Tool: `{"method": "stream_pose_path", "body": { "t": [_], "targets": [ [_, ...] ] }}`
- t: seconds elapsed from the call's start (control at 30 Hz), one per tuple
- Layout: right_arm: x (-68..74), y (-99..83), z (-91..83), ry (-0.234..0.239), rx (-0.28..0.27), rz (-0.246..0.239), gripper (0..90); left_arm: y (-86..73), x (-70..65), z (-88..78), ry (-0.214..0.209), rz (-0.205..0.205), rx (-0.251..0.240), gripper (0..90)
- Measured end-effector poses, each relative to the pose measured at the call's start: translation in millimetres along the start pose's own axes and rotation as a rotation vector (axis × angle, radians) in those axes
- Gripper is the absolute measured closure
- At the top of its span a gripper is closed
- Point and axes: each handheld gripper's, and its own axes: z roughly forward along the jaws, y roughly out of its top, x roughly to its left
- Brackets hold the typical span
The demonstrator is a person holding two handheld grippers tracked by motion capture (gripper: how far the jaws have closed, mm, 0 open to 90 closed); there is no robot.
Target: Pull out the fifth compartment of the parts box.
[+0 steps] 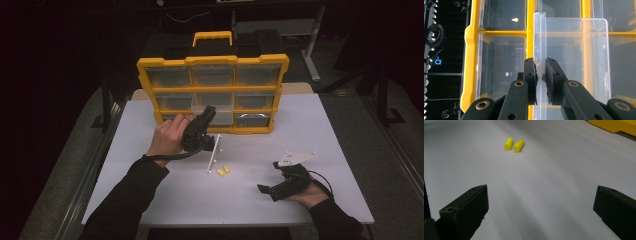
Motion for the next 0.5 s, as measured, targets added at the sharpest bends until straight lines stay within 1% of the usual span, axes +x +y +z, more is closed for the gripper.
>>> {"method": "stream_pose_path", "body": {
  "t": [0.3,0.4,0.5],
  "targets": [
    [-0.2,0.0,0.1,-0.001,-0.001,-0.001,0.0,2.3,-1.4,-7.9,0.007,0.004,-0.005,80.0],
    [-0.2,0.0,0.3,-0.001,0.000,-0.002,0.0,3.4,-1.4,-10.4,0.008,0.012,-0.010,80.0],
    [-0.1,0.0,0.3,-0.001,0.000,-0.001,0.0,4.2,-2.2,-12.8,0.010,0.010,-0.011,79.9]
  ]
}}
